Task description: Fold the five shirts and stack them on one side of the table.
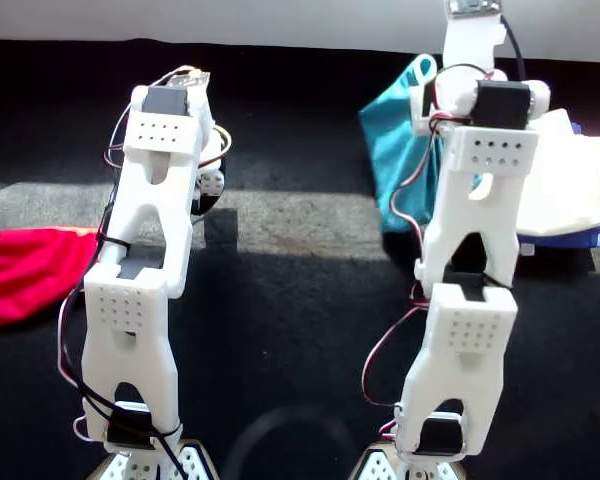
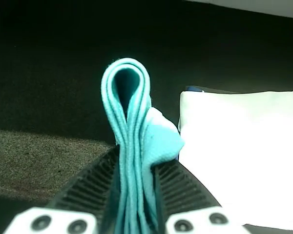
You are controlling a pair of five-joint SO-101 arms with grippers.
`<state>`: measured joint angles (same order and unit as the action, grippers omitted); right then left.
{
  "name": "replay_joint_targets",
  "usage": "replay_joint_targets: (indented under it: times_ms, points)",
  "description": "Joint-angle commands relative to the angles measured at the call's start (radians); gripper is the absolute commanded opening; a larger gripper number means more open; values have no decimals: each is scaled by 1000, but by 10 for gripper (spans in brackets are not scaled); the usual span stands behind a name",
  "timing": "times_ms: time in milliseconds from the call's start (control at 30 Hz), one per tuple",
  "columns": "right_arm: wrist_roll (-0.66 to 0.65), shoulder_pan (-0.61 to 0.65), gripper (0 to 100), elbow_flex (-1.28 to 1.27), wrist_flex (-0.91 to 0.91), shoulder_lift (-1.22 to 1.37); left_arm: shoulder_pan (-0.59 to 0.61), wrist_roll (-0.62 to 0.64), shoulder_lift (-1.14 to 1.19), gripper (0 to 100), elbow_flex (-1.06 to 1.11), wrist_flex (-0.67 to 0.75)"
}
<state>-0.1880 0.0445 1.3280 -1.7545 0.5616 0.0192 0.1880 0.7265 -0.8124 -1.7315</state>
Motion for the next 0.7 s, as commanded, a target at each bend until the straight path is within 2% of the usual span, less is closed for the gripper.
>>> replay_joint_targets:
  times_ms: [0,233,500,667]
  points:
    - [-46,-35,6,-50,-5,-168,8,8,-73,9,-5,5]
    - [-144,-179,6,-70,13,-182,4,9,-74,9,-7,5]
    - [-296,-329,6,-143,206,-13,4,9,-74,9,-7,6]
    - [-388,-375,6,-147,326,96,4,9,-74,9,-7,6]
